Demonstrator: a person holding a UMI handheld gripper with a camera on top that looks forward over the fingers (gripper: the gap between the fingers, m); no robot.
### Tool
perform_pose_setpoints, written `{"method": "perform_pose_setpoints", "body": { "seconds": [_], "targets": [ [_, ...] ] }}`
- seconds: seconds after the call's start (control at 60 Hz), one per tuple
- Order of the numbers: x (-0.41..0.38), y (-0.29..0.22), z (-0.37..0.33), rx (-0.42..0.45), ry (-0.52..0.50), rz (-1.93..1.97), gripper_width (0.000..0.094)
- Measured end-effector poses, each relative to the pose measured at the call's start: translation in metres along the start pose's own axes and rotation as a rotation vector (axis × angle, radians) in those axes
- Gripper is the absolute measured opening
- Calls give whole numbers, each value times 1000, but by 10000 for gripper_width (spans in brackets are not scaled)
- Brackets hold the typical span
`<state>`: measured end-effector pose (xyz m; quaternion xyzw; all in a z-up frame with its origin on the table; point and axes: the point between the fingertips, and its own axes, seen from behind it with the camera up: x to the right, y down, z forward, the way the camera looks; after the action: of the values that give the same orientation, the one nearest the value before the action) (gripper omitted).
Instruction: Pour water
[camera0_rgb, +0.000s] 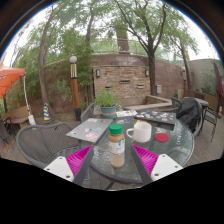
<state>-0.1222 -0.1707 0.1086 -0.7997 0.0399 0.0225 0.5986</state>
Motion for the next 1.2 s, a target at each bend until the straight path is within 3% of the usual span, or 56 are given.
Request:
{"method": "perform_pose_setpoints", "body": {
  "seconds": [0.15, 0.167, 0.267, 0.317, 0.367, 0.383, 0.483, 0.65, 0.667, 0.767, 0.883, 0.983, 1.2],
  "targets": [
    [-12, 14, 84, 30, 45, -1, 826],
    [-32, -5, 74, 28, 51, -4, 826],
    [-32, -4, 105, 42, 42, -9, 809],
    [-35, -7, 117, 54, 27, -25, 714],
    [-31, -5, 124, 56, 39, -54, 484],
    [-31, 0, 126, 47, 40, -68, 452],
    [-32, -7, 134, 104, 4, -82, 423],
    [-33, -5, 146, 41, -47, -107, 327],
    [-34, -6, 149, 36, -56, -108, 283],
    [-40, -14, 162, -11, -97, -65, 279],
    [-36, -59, 175, 14, -165, 193, 279],
    [-29, -97, 186, -12, -256, 658, 279],
    [-3, -116, 217, -74, -456, 1702, 277]
  ]
}}
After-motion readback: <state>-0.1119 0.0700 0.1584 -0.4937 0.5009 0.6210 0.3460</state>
